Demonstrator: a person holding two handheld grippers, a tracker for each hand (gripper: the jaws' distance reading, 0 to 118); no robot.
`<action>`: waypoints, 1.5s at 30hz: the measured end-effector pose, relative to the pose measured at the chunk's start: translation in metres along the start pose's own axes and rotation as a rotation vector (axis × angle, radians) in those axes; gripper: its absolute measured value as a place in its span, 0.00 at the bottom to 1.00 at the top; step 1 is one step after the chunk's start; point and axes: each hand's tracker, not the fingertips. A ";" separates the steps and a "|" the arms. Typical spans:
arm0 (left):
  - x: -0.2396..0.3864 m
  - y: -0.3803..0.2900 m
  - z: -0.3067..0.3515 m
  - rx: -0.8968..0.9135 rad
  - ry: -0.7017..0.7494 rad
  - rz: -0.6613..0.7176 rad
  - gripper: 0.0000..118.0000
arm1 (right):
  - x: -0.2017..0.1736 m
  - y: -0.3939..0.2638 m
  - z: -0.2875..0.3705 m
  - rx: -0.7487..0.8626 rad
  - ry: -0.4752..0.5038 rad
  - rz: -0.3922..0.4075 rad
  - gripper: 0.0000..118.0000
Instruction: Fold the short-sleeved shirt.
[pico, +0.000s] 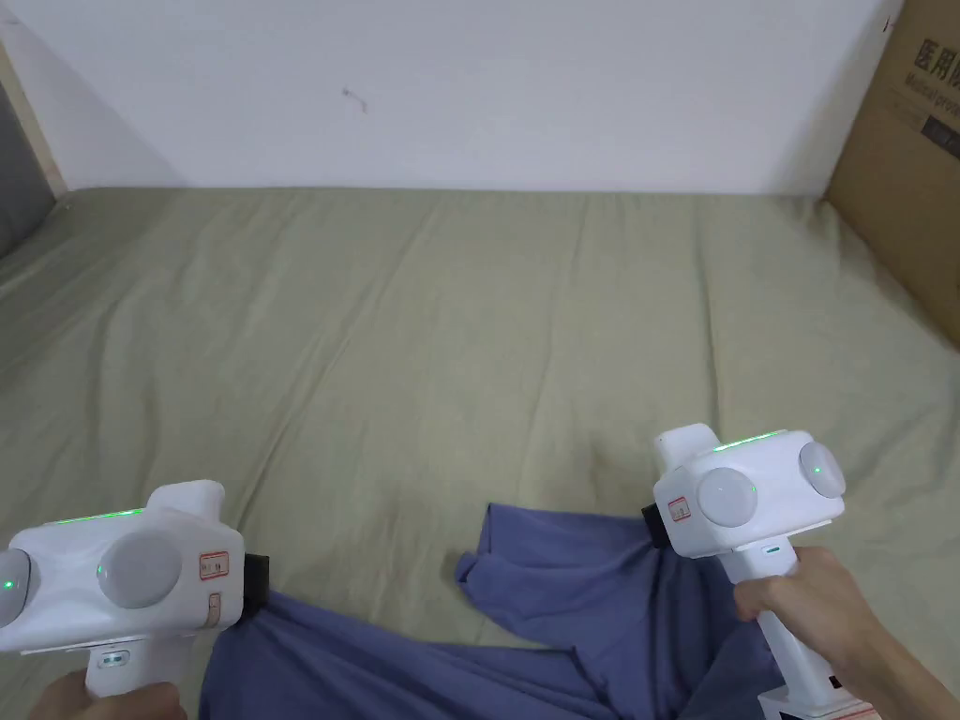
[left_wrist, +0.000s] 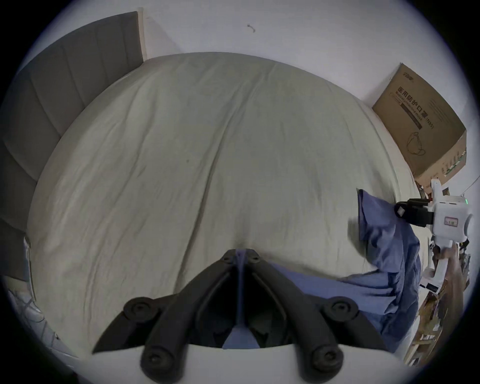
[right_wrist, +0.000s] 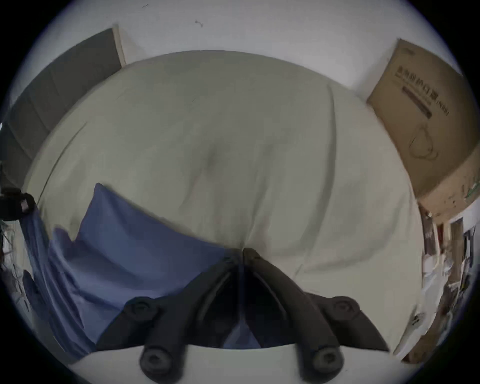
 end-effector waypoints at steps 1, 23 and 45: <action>0.001 0.000 0.005 0.002 0.002 -0.001 0.02 | 0.005 0.002 0.003 -0.014 0.032 -0.038 0.02; 0.016 0.149 0.308 0.585 0.100 -0.063 0.02 | 0.166 0.073 0.382 0.627 0.003 -0.537 0.02; 0.042 0.351 0.450 0.956 0.183 -0.049 0.02 | 0.153 0.243 0.554 0.912 -0.144 -0.506 0.02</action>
